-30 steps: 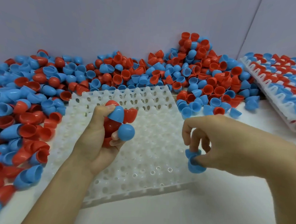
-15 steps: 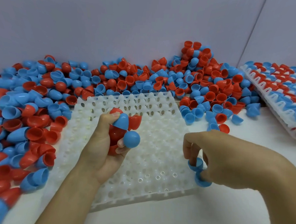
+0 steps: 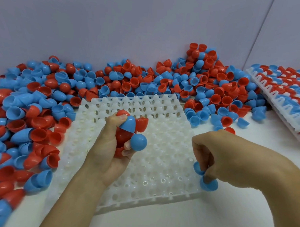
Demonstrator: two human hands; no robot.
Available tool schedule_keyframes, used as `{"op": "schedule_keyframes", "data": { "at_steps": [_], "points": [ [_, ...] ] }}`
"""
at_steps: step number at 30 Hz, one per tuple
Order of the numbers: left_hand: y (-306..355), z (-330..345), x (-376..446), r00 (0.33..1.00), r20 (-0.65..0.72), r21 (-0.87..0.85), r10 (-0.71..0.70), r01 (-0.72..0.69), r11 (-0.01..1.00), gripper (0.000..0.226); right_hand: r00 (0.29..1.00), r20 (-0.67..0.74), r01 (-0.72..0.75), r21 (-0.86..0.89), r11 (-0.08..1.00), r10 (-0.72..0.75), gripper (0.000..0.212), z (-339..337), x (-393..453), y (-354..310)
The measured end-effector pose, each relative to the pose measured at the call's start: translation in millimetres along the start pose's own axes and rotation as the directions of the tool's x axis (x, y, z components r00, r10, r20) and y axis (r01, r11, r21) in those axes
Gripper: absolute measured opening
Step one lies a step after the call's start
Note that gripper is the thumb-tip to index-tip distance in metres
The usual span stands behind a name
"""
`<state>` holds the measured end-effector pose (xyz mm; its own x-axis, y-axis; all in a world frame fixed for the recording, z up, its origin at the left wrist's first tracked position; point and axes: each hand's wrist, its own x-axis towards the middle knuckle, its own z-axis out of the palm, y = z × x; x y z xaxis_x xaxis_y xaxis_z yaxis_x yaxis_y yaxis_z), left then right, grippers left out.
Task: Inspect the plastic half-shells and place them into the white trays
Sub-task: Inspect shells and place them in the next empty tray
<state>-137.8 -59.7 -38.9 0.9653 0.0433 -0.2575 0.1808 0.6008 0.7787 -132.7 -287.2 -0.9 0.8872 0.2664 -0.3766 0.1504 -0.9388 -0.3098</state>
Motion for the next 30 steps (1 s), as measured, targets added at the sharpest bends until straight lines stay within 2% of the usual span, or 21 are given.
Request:
{"op": "schedule_keyframes", "data": {
  "at_steps": [6,11,13,15,17,19,21,23,27,30],
  "points": [
    [0,-1,-1,1.0,0.02,0.0,-0.002,0.002,1.0,0.029,1.0,0.008,0.029,0.041,0.999,-0.029,0.034,-1,-2,3],
    [0,-1,-1,1.0,0.017,-0.001,0.001,-0.001,1.0,0.038,0.992,0.007,0.127,0.128,0.984,-0.129,0.05,-13,-8,12],
    [0,0,-1,1.0,0.016,0.006,0.006,-0.006,1.0,0.039,0.984,-0.042,0.176,0.126,0.976,-0.172,0.044,-17,-7,16],
    [0,1,-2,1.0,0.025,0.012,0.007,-0.007,1.0,0.036,0.956,-0.166,0.262,0.122,0.957,-0.241,0.026,-16,-3,15],
    [-1,1,-5,0.998,0.06,0.024,0.004,-0.005,1.0,0.031,0.885,-0.369,0.371,0.185,0.91,-0.285,0.016,-10,3,5],
    [-4,2,-8,0.993,0.116,0.05,-0.004,-0.002,0.999,0.021,0.819,-0.505,0.463,0.301,0.833,-0.273,0.022,-3,7,-11],
    [-6,4,-11,0.982,0.191,0.097,-0.004,-0.015,0.995,0.011,0.816,-0.515,0.497,0.392,0.774,-0.263,0.04,7,10,-25],
    [-7,6,-13,0.966,0.258,0.145,0.009,-0.048,0.988,0.011,0.825,-0.487,0.509,0.422,0.751,-0.286,0.044,16,13,-34],
    [-7,7,-14,0.971,0.233,0.148,0.044,-0.08,0.986,0.008,0.787,-0.552,0.563,0.457,0.688,-0.277,0.017,25,19,-40],
    [-8,8,-14,0.983,0.18,0.111,0.046,-0.067,0.992,0.008,0.778,-0.574,0.58,0.501,0.642,-0.255,0.01,27,19,-44]
  ]
}}
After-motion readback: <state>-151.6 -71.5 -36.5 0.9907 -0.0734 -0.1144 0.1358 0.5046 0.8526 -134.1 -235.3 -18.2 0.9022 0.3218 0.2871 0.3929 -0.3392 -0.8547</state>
